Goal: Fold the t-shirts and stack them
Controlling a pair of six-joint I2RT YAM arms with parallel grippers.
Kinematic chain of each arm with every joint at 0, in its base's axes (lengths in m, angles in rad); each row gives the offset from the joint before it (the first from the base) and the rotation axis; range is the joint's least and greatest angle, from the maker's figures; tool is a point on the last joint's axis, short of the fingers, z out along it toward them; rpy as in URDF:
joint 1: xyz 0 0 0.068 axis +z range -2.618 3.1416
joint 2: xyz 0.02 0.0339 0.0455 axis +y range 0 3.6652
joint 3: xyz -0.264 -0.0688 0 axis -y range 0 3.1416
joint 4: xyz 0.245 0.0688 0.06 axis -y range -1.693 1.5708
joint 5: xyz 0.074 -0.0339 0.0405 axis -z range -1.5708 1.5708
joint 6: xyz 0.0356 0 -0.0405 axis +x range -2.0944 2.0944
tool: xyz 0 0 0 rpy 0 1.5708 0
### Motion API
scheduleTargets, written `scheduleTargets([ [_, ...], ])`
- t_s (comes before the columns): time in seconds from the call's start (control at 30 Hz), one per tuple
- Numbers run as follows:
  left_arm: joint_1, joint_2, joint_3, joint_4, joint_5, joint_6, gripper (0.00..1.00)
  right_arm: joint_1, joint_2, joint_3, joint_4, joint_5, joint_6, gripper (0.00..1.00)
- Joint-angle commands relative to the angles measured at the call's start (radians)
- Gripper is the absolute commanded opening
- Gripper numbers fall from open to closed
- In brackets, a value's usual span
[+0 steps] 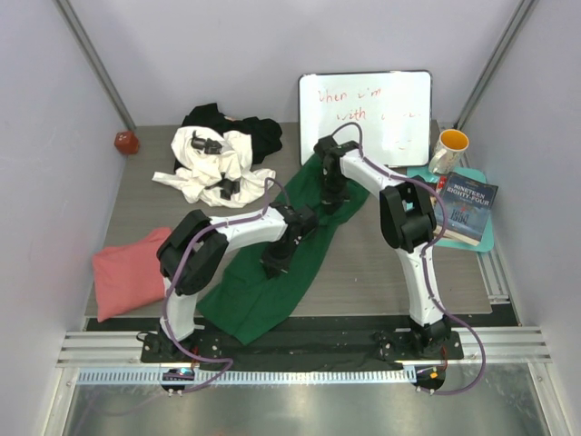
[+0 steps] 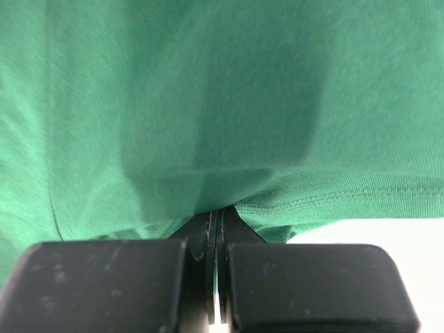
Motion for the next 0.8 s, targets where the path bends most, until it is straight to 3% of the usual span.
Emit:
scheduleTargets([
  [0.0,-0.012,0.017,0.015,-0.02,0.026,-0.015,0.0,0.001,0.118,0.04,0.131,0.004,0.013,0.01],
  [0.23,-0.013,-0.01,0.012,-0.027,0.018,-0.02,0.0,0.004,0.165,0.109,0.098,-0.081,0.018,0.01],
  [0.53,-0.01,0.025,0.028,-0.004,0.034,-0.017,0.0,-0.016,0.148,0.086,0.03,0.075,0.033,0.01],
  [0.77,-0.01,0.058,0.06,-0.007,0.012,-0.003,0.0,-0.091,0.012,-0.143,0.077,0.042,0.096,0.01],
])
